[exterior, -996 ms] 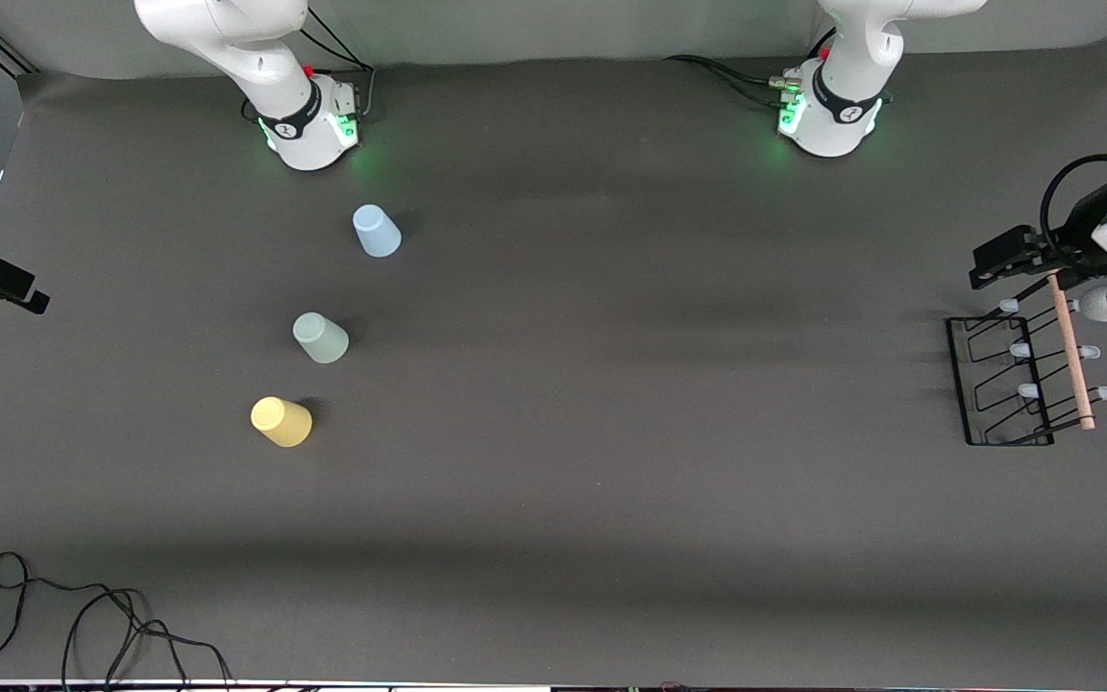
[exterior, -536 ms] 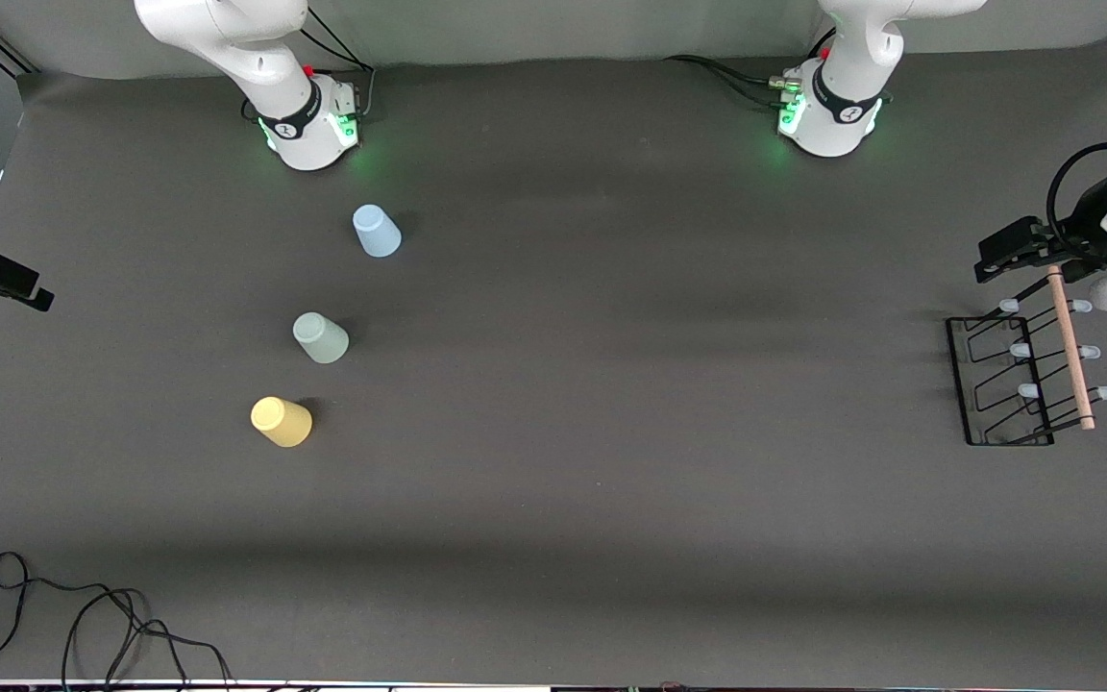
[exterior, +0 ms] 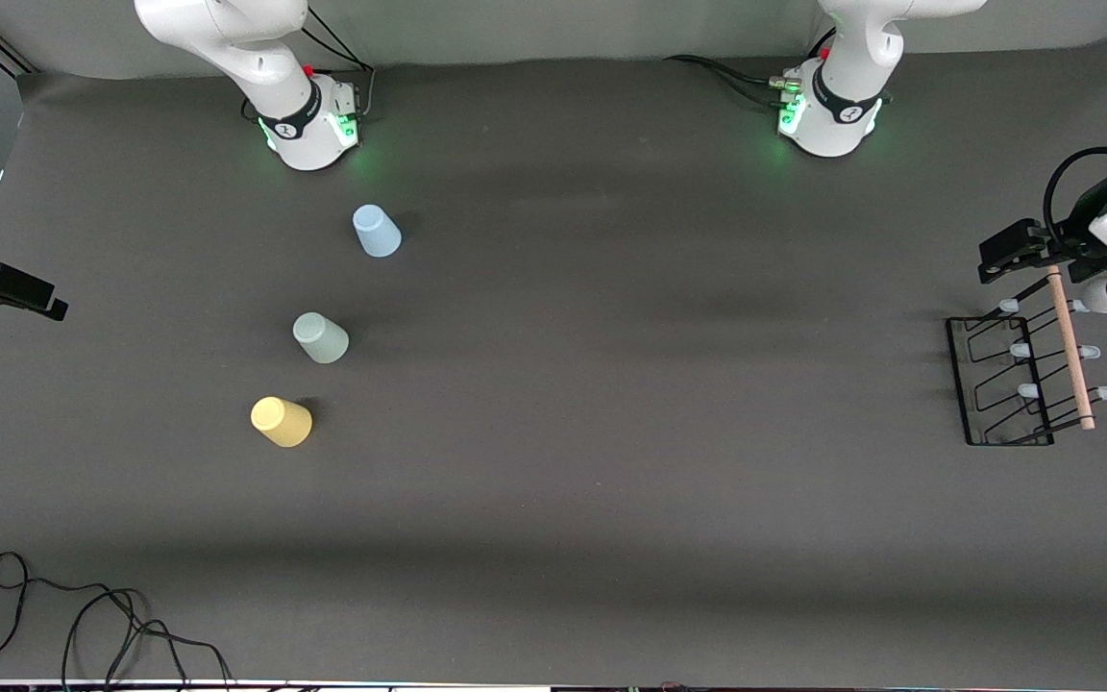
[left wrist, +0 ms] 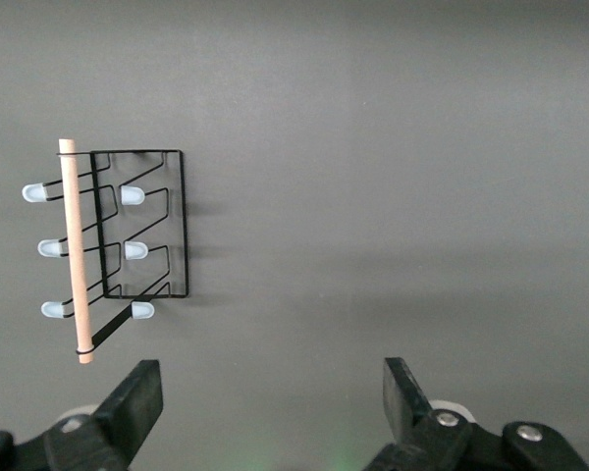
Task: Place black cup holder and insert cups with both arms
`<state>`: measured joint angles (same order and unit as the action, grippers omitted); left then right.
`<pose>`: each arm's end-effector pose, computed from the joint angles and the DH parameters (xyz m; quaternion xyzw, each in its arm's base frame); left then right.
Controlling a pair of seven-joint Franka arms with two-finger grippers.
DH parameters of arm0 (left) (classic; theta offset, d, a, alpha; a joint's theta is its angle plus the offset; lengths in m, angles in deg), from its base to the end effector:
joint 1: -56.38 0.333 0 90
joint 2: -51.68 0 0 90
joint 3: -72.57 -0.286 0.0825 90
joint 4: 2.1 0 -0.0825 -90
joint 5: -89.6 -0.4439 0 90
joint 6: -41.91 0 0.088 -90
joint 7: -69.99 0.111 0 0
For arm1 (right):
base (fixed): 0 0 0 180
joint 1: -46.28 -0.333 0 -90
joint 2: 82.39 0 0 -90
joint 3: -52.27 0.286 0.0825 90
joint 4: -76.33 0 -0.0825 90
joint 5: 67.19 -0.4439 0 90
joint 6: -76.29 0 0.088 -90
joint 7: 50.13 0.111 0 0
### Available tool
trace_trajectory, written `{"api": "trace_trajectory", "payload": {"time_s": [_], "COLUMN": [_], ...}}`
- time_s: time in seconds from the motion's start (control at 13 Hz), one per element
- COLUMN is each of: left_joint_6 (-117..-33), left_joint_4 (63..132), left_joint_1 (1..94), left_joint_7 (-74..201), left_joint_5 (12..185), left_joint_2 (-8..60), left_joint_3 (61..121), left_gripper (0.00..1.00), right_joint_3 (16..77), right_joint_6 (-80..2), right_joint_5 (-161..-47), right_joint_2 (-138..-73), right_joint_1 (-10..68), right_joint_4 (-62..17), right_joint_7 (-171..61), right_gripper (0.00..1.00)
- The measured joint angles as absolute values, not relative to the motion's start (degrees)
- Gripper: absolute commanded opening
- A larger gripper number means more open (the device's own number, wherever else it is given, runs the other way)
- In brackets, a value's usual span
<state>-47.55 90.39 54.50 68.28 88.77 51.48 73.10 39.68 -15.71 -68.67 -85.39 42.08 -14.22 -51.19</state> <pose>0.6119 -0.0241 0.5645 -0.9996 0.0062 0.0279 0.0082 0.6243 -0.0865 0.5566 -0.9978 0.0645 0.0123 0.0082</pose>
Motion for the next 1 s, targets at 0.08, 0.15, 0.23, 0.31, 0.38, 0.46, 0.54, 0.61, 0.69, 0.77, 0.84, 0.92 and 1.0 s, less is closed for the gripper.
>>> {"api": "trace_trajectory", "payload": {"time_s": [0.08,0.15,0.23,0.31,0.38,0.46,0.54,0.61,0.69,0.77,0.84,0.92,1.0], "left_joint_6": [-47.5,-47.3,-47.2,-47.2,-47.2,-47.1,-47.1,-47.1,-47.1,-47.1,-47.1,-47.1,-47.2], "left_joint_4": [90.5,90.8,91.3,91.9,92.5,93.2,93.9,94.5,95.2,95.7,95.9,96.1,96.2], "left_joint_1": [54.5,54.5,54.6,54.8,55.1,55.8,57.2,59.3,61.9,64.4,66.7,68.6,70.1], "left_joint_7": [68.3,68.3,68.4,68.6,69.0,69.9,71.9,74.4,77.0,79.5,82.1,84.6,86.7], "left_joint_5": [88.6,88.5,88.4,88.4,88.2,87.9,87.7,87.6,87.6,87.6,87.4,87.2,87.0], "left_joint_2": [51.5,51.5,51.5,51.5,51.6,51.6,51.8,52.0,52.3,52.6,52.9,53.2,53.4], "left_joint_3": [73.1,73.1,73.0,72.9,72.7,72.3,72.1,71.9,71.7,71.5,71.3,71.2,71.2], "left_gripper": [1.00,1.00,1.00,1.00,1.00,1.00,1.00,1.00,1.00,1.00,1.00,1.00,1.00], "right_joint_3": [39.7,39.7,39.7,39.7,39.7,39.7,39.7,39.7,39.7,39.7,39.7,39.7,39.7], "right_joint_6": [-15.7,-15.7,-15.7,-15.6,-15.6,-15.6,-15.6,-15.6,-15.6,-15.6,-15.6,-15.5,-15.5], "right_joint_5": [-68.7,-68.7,-68.7,-68.7,-68.7,-68.7,-68.7,-68.7,-68.7,-68.7,-68.7,-68.7,-68.7], "right_joint_2": [-85.5,-85.5,-85.5,-85.5,-85.5,-85.5,-85.5,-85.5,-85.5,-85.5,-85.5,-85.5,-85.5], "right_joint_1": [42.1,42.1,42.1,42.1,42.1,42.1,42.1,42.1,42.1,42.1,42.1,42.1,42.1], "right_joint_4": [-14.2,-14.2,-14.2,-14.2,-14.2,-14.2,-14.2,-14.2,-14.2,-14.3,-14.3,-14.3,-14.3], "right_joint_7": [-51.2,-51.2,-51.2,-51.2,-51.2,-51.2,-51.2,-51.2,-51.2,-51.2,-51.2,-51.2,-51.2], "right_gripper": [1.00,1.00,1.00,1.00,1.00,1.00,1.00,1.00,1.00,1.00,1.00,1.00,1.00]}}
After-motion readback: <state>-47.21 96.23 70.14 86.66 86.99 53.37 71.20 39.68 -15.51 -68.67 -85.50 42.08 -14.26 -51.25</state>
